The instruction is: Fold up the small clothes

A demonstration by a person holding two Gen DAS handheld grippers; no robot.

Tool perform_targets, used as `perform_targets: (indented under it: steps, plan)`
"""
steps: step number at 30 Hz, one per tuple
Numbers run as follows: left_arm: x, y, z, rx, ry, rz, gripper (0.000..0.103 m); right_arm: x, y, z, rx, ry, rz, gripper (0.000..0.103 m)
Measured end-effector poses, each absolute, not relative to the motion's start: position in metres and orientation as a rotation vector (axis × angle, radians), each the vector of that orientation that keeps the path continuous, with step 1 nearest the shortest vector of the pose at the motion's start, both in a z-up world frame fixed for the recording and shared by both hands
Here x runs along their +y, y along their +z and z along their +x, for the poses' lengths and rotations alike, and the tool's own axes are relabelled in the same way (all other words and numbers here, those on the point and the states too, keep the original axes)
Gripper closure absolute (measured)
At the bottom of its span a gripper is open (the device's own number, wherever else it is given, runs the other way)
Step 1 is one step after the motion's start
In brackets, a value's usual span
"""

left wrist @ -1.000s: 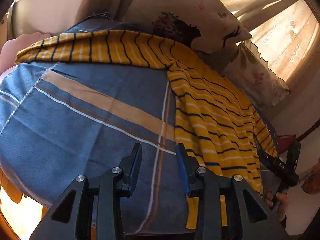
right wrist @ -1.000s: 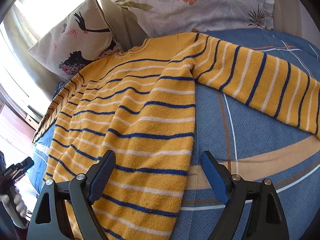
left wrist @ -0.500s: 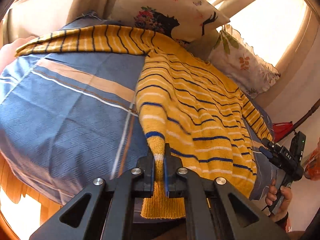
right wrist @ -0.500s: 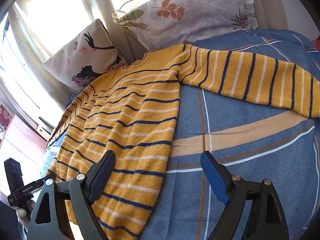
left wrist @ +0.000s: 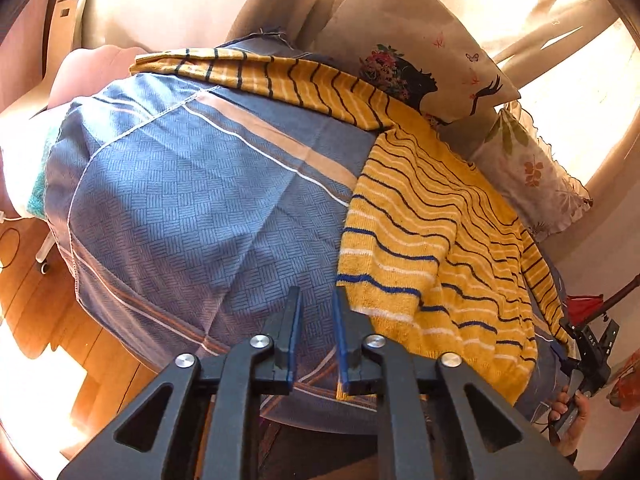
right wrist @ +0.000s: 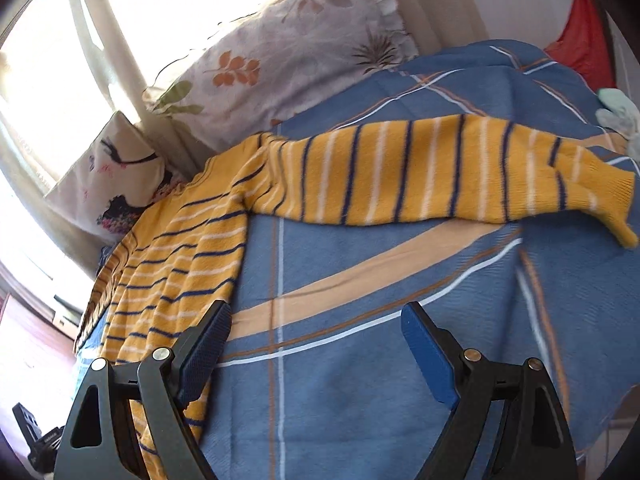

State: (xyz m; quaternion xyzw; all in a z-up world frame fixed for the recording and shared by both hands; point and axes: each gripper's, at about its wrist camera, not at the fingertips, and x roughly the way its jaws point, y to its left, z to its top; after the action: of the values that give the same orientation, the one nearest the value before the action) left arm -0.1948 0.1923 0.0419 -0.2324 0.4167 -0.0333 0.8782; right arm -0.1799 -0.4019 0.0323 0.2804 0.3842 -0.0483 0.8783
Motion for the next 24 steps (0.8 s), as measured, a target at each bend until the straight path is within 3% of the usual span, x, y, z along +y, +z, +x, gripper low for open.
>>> perform_targets:
  steps: [2, 5, 9, 15, 18, 24]
  plan:
    - [0.193, 0.043, -0.187, 0.855, -0.069, -0.495, 0.062, -0.418, 0.028, -0.186, 0.798, -0.137, 0.626, 0.013]
    - [0.207, 0.049, -0.166, 0.828, -0.036, -0.527, 0.060, -0.426, 0.022, -0.186, 0.802, -0.141, 0.671, 0.013]
    - [0.255, 0.055, -0.128, 0.741, 0.028, -0.664, 0.048, -0.409, 0.025, -0.170, 0.816, -0.119, 0.628, 0.011]
    - [0.325, 0.037, -0.051, 0.727, 0.133, -0.797, 0.047, -0.363, 0.026, -0.136, 0.856, -0.036, 0.558, 0.011]
    - [0.342, 0.020, -0.016, 0.780, 0.160, -0.811, 0.047, -0.341, 0.025, -0.120, 0.884, -0.010, 0.517, 0.011]
    - [0.368, 0.017, 0.027, 0.718, 0.190, -0.835, 0.047, -0.312, 0.024, -0.092, 0.906, 0.017, 0.477, 0.011]
